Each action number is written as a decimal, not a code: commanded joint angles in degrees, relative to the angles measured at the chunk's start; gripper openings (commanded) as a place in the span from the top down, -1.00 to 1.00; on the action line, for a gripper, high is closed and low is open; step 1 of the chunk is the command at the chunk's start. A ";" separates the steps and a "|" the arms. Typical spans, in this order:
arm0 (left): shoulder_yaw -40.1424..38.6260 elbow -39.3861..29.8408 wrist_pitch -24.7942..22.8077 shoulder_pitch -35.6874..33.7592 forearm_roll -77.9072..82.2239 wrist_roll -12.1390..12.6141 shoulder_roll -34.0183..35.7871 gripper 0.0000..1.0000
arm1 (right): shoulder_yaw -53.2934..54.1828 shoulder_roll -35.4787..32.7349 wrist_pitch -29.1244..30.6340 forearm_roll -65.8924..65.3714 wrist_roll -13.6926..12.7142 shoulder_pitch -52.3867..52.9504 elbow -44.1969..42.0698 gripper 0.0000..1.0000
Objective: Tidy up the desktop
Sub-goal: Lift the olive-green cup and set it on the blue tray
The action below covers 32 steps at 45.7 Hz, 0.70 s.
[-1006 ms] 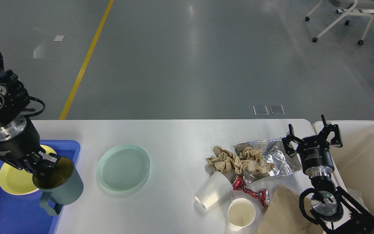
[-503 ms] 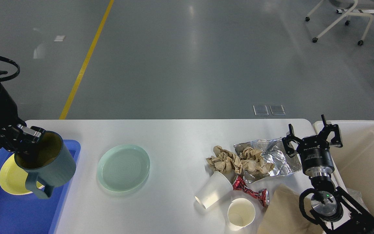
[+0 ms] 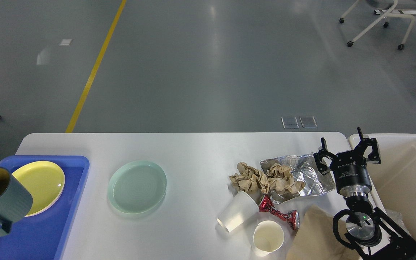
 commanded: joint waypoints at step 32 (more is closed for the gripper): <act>-36.99 21.75 12.91 55.88 10.80 -5.64 -2.44 0.98 | 0.00 0.00 0.00 0.00 -0.04 0.00 -0.01 -1.00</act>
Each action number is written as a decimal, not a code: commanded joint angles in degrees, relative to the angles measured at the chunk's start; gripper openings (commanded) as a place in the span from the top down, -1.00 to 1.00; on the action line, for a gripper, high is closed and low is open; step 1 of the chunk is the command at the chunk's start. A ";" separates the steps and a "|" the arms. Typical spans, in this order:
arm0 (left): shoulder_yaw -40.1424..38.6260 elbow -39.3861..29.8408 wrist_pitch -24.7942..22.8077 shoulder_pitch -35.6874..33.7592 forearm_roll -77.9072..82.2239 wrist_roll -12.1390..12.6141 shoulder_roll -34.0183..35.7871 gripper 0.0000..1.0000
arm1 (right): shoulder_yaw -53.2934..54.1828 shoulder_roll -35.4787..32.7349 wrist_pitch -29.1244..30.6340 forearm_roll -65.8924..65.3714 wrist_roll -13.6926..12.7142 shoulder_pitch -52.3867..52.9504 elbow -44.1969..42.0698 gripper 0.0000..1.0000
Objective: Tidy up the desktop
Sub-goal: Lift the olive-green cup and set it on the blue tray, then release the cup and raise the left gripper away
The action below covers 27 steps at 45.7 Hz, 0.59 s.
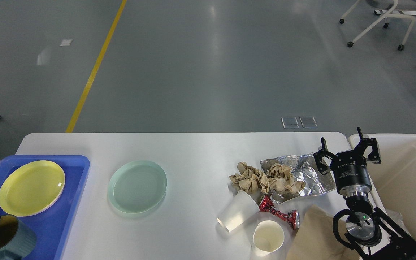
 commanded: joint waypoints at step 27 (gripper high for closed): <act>-0.26 0.46 5.64 2.64 -0.83 -0.08 -1.14 0.84 | 0.00 0.00 0.00 0.00 0.05 0.00 -0.01 -1.00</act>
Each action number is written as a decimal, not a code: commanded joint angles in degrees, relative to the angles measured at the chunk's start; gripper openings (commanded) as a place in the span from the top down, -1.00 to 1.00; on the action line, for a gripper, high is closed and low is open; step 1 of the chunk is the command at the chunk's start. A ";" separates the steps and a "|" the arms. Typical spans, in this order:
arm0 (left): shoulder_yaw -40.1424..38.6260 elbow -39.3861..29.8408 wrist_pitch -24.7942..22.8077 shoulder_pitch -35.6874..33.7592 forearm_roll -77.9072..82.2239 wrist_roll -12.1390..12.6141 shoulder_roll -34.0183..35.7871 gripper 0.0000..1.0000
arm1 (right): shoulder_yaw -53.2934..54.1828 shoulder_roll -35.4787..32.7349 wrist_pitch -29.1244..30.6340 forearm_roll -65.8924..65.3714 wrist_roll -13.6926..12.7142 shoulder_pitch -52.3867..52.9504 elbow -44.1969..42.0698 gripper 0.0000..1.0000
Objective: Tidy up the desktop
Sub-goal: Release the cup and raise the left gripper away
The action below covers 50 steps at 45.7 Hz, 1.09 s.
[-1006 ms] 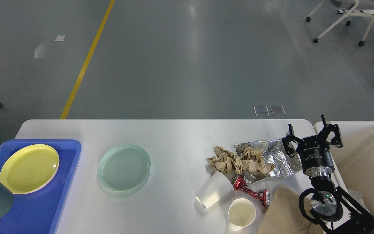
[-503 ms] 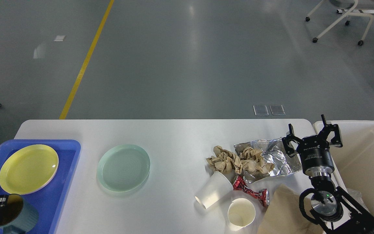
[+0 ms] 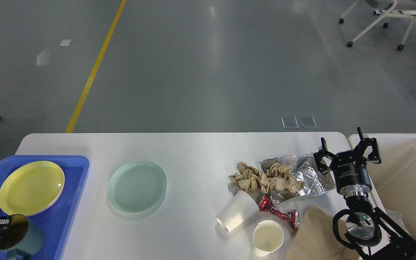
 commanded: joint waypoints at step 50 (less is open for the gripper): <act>25.65 -8.00 -7.69 -30.66 -12.70 0.72 -4.39 -0.92 | 0.00 0.00 0.00 0.00 0.06 0.00 -0.01 -1.00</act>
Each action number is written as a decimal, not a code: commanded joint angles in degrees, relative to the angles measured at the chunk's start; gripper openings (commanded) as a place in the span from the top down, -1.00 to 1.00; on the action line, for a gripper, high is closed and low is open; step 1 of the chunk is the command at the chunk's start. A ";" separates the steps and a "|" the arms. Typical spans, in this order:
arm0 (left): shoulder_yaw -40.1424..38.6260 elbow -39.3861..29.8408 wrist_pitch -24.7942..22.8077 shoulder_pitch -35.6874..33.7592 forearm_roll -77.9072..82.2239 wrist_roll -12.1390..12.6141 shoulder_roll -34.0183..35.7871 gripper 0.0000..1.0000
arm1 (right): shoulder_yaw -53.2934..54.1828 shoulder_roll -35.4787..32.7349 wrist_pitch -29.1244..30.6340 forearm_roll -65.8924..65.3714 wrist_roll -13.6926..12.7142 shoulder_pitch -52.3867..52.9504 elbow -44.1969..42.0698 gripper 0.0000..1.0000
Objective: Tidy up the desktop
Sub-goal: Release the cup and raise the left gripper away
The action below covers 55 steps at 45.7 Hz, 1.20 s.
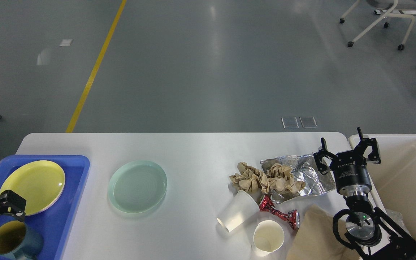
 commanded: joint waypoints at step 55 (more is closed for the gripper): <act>25.75 -29.67 -6.73 -65.48 -37.34 -0.52 -34.37 -0.89 | -0.08 0.00 0.00 0.00 -0.05 0.00 0.00 -1.00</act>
